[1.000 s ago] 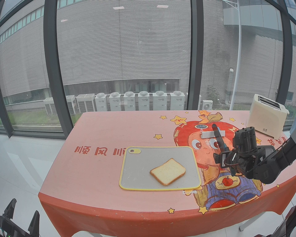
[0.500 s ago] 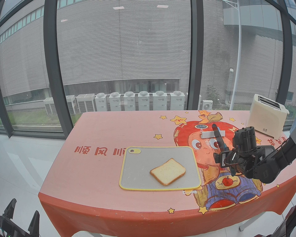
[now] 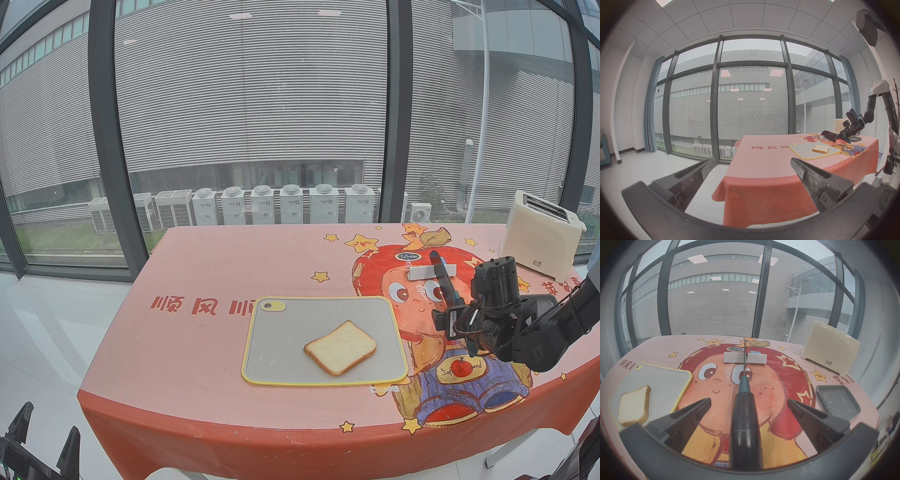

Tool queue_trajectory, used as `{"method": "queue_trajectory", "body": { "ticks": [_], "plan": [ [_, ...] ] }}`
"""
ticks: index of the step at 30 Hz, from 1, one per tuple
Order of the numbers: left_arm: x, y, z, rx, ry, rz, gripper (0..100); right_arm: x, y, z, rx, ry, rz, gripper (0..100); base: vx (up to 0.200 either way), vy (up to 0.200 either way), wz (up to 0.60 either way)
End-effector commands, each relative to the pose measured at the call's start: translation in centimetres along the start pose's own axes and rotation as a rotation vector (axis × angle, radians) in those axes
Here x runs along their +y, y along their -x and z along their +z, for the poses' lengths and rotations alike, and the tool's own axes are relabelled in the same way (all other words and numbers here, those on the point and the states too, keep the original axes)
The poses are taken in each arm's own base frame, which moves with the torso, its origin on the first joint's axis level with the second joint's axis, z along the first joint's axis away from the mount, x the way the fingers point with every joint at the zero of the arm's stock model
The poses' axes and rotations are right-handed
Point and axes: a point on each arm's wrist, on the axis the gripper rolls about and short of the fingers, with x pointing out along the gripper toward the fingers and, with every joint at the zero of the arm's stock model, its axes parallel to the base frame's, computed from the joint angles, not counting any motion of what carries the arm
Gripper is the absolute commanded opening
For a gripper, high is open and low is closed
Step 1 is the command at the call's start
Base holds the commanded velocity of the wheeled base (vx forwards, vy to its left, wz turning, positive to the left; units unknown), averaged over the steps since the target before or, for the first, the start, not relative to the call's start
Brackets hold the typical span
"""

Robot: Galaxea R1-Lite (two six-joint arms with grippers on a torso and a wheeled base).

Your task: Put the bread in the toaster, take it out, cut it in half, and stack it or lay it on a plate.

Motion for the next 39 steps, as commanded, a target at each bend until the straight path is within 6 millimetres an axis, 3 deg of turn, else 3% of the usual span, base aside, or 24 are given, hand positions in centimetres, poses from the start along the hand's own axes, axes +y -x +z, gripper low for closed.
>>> {"method": "queue_trajectory", "body": {
  "ticks": [1, 3, 4, 29, 39],
  "plan": [
    [0.0, -0.1, -0.5, 0.018, 0.000, 0.000, 100, 0.1, 0.0, -0.1, 0.002, 0.003, 0.001, 100, 0.000, 0.000, 0.00],
    [0.0, -0.1, -0.5, 0.018, 0.000, 0.000, 100, 0.0, -0.1, -0.1, 0.003, 0.003, 0.000, 100, 0.000, 0.000, 0.00],
    [0.0, -0.1, -0.5, 0.018, 0.000, 0.000, 100, 0.0, 0.0, -0.1, 0.004, 0.004, 0.000, 0, 0.000, 0.000, 0.00],
    [0.0, -0.1, -0.5, 0.018, 0.000, 0.000, 100, 0.0, 0.1, 0.2, -0.009, -0.005, 0.002, 0, 0.000, 0.000, 0.00],
    [0.0, -0.1, -0.5, 0.018, 0.000, 0.002, 100, 0.0, 0.3, 1.4, -0.129, -0.052, 0.023, 0, 0.000, 0.000, 0.00]
  ]
}}
